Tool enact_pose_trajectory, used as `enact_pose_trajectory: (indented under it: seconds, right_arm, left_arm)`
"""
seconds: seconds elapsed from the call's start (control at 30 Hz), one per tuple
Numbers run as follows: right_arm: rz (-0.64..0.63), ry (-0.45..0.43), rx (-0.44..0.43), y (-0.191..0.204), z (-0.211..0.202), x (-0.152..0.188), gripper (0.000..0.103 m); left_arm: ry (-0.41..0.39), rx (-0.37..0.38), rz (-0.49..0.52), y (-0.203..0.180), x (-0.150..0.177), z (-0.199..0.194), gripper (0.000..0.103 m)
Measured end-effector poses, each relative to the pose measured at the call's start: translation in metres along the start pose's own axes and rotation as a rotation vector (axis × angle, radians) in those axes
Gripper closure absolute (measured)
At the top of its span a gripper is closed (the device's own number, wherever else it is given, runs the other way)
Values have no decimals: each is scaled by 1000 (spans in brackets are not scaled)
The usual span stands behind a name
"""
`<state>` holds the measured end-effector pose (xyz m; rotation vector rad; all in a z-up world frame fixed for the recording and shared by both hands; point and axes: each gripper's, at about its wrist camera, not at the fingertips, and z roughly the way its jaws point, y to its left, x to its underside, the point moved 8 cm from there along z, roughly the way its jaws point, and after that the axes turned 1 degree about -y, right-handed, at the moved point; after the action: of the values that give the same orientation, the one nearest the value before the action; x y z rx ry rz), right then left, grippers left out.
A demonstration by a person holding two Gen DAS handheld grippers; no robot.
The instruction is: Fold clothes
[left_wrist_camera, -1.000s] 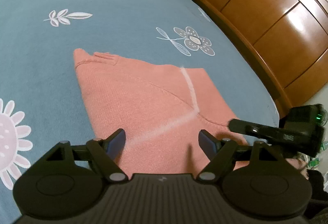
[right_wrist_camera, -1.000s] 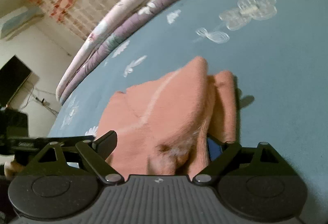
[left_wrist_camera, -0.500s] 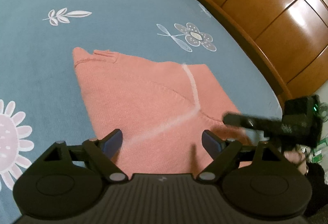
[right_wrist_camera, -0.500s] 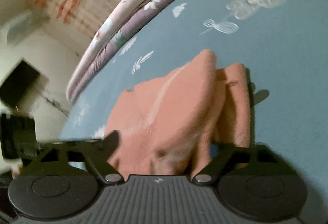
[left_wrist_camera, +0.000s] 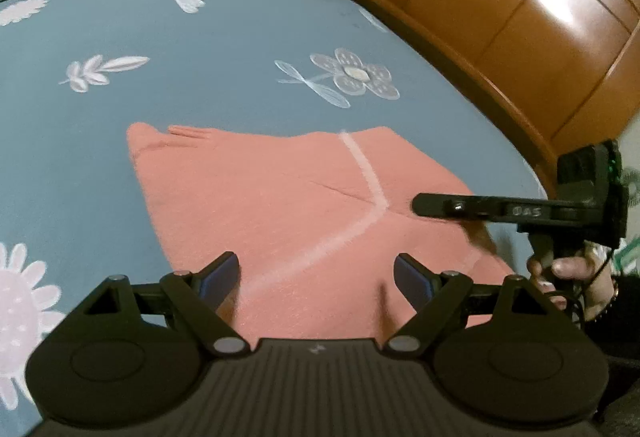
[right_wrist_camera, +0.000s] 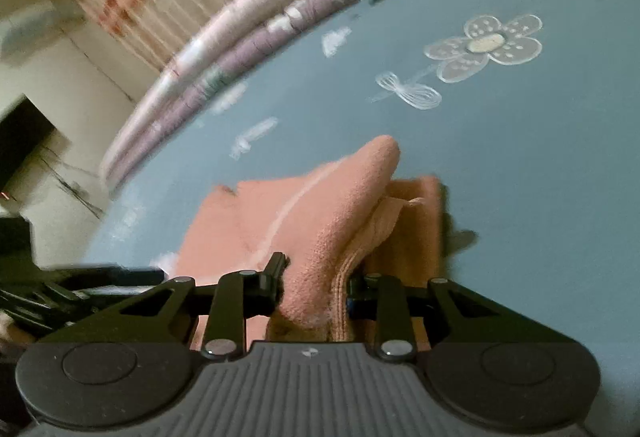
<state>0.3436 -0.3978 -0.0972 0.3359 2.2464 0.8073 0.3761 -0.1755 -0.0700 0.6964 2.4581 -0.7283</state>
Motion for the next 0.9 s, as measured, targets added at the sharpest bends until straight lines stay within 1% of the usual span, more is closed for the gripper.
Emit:
enact_pose_trajectory:
  seconds: [0.07, 0.13, 0.2, 0.27, 0.33, 0.43, 0.53, 0.67, 0.73, 0.8, 0.9]
  right_arm:
    - [24, 18, 18, -12, 6, 6, 71]
    - [70, 18, 7, -23, 7, 8, 72]
    - [75, 11, 12, -23, 4, 8, 72]
    - [31, 7, 39, -16, 0, 6, 71]
    - [11, -20, 58, -14, -5, 0, 71]
    - [-20, -60, 86, -9, -14, -8, 69]
    - [-50, -100, 114, -5, -23, -17, 66]
    - [-91, -154, 152, 1, -35, -29, 64]
    - [-109, -171, 145, 7, -35, -35, 64]
    - [-138, -140, 125, 13, -22, -35, 64]
    - [-150, -39, 153, 3, 12, -21, 65]
  left_arm:
    - [7, 14, -3, 0, 0, 11, 12]
    - [4, 32, -10, 0, -3, 18, 12]
    - [-3, 30, -4, -3, -8, 15, 12]
    - [-28, 22, 13, -4, -11, 8, 12]
    - [-37, 17, 3, 0, -12, 6, 12]
    - [-21, 18, -28, 8, -9, 15, 12]
    - [-14, 4, -6, 7, -10, 18, 12]
    - [-3, 5, 31, 3, -10, 21, 12]
    - [-4, 18, 35, 1, -11, 25, 11]
    - [-8, 33, 18, 2, -13, 29, 11]
    - [-20, 47, -16, 4, -16, 28, 11]
